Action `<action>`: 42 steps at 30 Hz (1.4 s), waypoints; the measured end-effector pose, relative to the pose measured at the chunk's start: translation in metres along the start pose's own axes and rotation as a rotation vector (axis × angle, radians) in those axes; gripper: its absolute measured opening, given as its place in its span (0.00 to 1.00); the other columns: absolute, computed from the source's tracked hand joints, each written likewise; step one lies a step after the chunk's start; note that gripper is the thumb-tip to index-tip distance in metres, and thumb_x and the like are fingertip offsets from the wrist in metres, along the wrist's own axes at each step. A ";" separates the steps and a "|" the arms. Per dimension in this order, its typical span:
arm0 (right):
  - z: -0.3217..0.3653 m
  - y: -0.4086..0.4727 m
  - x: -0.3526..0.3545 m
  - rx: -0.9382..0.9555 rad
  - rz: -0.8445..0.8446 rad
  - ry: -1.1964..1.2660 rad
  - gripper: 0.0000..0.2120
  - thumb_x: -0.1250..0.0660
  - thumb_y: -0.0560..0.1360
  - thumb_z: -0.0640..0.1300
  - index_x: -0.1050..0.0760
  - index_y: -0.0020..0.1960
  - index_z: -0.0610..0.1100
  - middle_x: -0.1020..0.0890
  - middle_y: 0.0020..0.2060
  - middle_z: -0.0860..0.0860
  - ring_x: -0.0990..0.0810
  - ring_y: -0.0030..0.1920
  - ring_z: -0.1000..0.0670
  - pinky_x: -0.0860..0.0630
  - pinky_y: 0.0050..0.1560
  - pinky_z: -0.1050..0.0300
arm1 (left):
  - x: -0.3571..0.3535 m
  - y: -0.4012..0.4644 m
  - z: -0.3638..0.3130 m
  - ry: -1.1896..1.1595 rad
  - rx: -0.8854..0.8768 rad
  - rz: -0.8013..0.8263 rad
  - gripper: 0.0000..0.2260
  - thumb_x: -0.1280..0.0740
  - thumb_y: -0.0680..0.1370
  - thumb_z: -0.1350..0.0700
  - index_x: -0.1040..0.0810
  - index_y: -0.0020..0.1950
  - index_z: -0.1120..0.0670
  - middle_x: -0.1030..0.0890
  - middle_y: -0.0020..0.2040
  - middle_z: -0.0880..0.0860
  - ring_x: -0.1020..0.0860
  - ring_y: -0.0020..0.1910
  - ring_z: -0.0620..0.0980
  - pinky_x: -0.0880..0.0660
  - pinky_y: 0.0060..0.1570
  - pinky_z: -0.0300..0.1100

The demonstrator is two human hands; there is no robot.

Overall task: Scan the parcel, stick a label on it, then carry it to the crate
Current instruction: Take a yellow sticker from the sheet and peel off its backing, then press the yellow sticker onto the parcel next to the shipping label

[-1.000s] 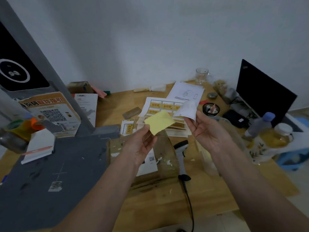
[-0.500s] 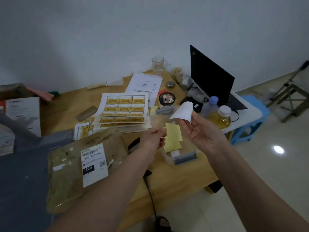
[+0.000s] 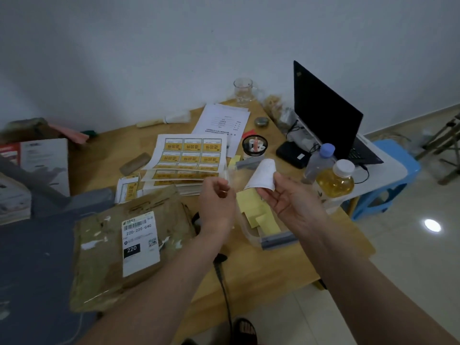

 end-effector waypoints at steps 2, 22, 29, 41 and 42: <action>-0.010 0.002 -0.014 0.064 -0.007 -0.126 0.05 0.36 0.76 0.34 0.27 0.41 0.38 0.15 0.35 0.44 0.15 0.38 0.48 0.17 0.38 0.53 | 0.019 -0.011 -0.020 0.042 -0.237 -0.034 0.09 0.31 0.72 0.58 0.29 0.46 0.47 0.24 0.45 0.47 0.25 0.44 0.46 0.25 0.40 0.38; -0.164 -0.026 -0.151 -0.009 0.053 -0.779 0.01 0.35 0.71 0.36 0.25 0.41 0.38 0.23 0.39 0.42 0.23 0.43 0.43 0.23 0.49 0.42 | 0.191 -0.022 -0.011 0.716 -0.664 -0.481 0.03 0.26 0.66 0.55 0.19 0.36 0.52 0.21 0.38 0.50 0.23 0.42 0.53 0.40 0.54 0.43; -0.180 -0.027 -0.182 -0.141 0.166 -0.548 0.03 0.32 0.72 0.39 0.24 0.45 0.41 0.22 0.34 0.48 0.24 0.38 0.49 0.25 0.38 0.58 | 0.257 -0.003 0.031 0.330 -0.142 -0.575 0.09 0.26 0.70 0.53 0.25 0.33 0.45 0.27 0.43 0.46 0.27 0.47 0.49 0.30 0.53 0.47; -0.243 -0.032 -0.207 0.070 0.259 -1.048 0.30 0.22 0.58 0.56 0.31 0.54 0.49 0.25 0.52 0.52 0.25 0.51 0.55 0.32 0.39 0.65 | 0.291 0.012 0.100 -0.493 0.299 -0.653 0.09 0.25 0.69 0.53 0.20 0.35 0.56 0.18 0.36 0.52 0.20 0.33 0.44 0.22 0.39 0.40; -0.248 -0.032 -0.208 0.075 0.276 -1.081 0.31 0.22 0.57 0.56 0.32 0.54 0.50 0.27 0.53 0.52 0.26 0.51 0.56 0.32 0.39 0.65 | 0.293 0.014 0.105 -0.492 0.307 -0.674 0.09 0.25 0.68 0.52 0.21 0.33 0.54 0.17 0.41 0.55 0.19 0.38 0.50 0.20 0.44 0.47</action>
Point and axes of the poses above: each hand's wrist, its own y-axis towards the middle knuckle, its own x-axis out of the back of the hand, z = x × y, the point moved 6 cm from there along y, towards the middle knuckle
